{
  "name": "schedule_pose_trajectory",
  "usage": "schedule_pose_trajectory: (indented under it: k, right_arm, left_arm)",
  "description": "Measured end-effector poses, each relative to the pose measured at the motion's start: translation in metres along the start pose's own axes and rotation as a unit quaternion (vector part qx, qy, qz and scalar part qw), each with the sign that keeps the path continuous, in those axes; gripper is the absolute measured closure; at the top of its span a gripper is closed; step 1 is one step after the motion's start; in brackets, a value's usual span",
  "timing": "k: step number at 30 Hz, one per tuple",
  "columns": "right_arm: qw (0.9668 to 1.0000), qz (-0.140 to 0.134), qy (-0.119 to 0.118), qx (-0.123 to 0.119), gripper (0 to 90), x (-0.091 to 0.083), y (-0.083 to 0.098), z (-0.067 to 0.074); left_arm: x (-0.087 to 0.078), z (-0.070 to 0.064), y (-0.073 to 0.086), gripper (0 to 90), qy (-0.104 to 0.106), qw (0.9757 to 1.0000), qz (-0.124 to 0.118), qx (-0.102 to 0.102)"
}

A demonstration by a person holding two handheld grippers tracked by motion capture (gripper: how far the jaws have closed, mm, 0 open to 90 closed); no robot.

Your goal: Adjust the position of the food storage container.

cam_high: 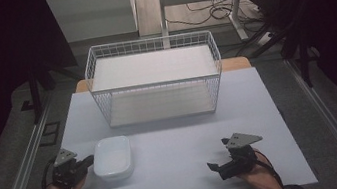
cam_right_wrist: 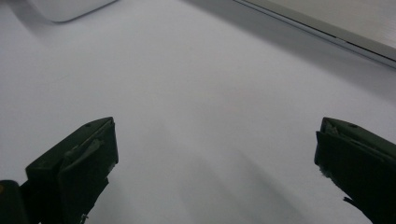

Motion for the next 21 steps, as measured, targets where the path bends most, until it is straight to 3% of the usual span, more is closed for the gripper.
schedule_pose_trajectory:
  k: [5,6,11,21]
  right_arm:
    - [1.0000,0.002,0.003,-0.001,0.0,0.000,0.000,0.000]
    - [1.0000,0.003,0.004,-0.002,0.0,0.000,0.000,0.000]
    - [0.9999,0.010,0.006,0.003,0.0,0.001,0.001,0.000]
    - [0.9998,0.015,0.001,0.010,0.0,0.001,0.000,0.003]
  left_arm:
    - [0.005,-0.014,0.002,90.0,0.021,0.9995,0.017,0.015]
    - [0.009,-0.022,0.004,90.0,0.027,0.9987,0.032,0.029]
    - [0.015,-0.038,0.003,90.0,0.047,0.9969,0.041,0.049]
    - [0.026,-0.076,0.001,90.0,0.103,0.9901,0.057,0.077]
Point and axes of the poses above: each handheld gripper's, and its own axes: x roughly forward along the jaws, y roughly out of its underside, z roughly to its left, the point moved 7 cm from there along x, roughly forward along the jaws, and after that the axes turned 4 degrees about y, right-handed, at the moved point
